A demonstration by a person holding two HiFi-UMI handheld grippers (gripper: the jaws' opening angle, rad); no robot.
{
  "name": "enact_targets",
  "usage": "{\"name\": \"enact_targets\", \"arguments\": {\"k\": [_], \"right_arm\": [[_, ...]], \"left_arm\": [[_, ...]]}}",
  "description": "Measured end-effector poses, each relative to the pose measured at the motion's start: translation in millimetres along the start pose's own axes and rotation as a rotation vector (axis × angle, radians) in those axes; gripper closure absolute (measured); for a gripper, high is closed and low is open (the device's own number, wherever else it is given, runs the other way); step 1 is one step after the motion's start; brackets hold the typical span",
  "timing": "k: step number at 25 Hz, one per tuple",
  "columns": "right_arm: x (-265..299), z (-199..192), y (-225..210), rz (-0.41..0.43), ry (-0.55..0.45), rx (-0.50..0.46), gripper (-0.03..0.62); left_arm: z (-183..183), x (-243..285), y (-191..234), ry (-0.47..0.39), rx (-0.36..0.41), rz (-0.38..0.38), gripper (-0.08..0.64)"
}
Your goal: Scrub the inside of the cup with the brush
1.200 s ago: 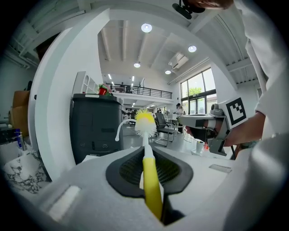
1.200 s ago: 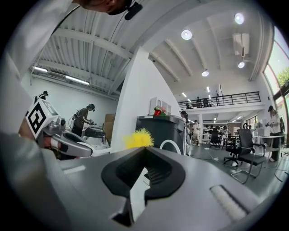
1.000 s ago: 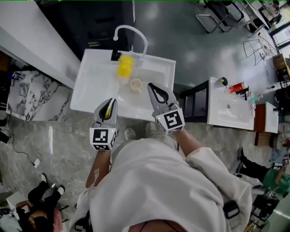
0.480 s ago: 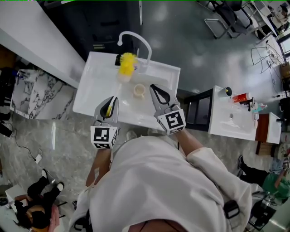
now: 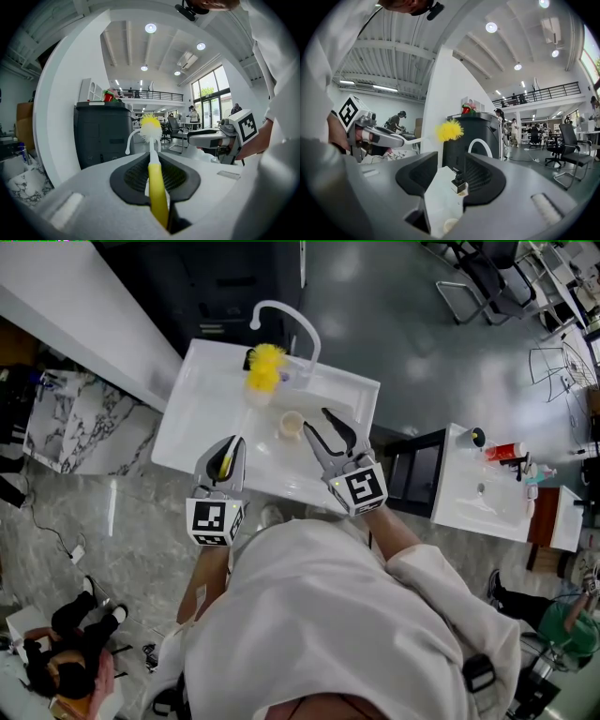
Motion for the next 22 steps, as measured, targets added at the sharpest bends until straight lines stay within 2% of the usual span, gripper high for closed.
{"name": "enact_targets", "arguments": {"k": [3,8,22], "right_arm": [[3,-3,-3,0.024,0.008,-0.005,0.376],[13,-21,-13,0.030,0.061,-0.016,0.371],[69,-154,-57,0.037,0.376,-0.038,0.371]], "left_arm": [[1,-1,1,0.004,-0.001,0.012,0.517],[2,-1,2,0.018,0.004,0.025,0.517],[1,-2,6,0.067,0.014,0.062,0.517]]}}
Point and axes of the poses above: the fingertips, and each gripper's own axes: x forward along the fingers, y to its left, z out of its top, the point moved 9 cm from there along -x, backward along the fingers, and after that the axes turned 13 degrees about x, right-handed, at the moved point
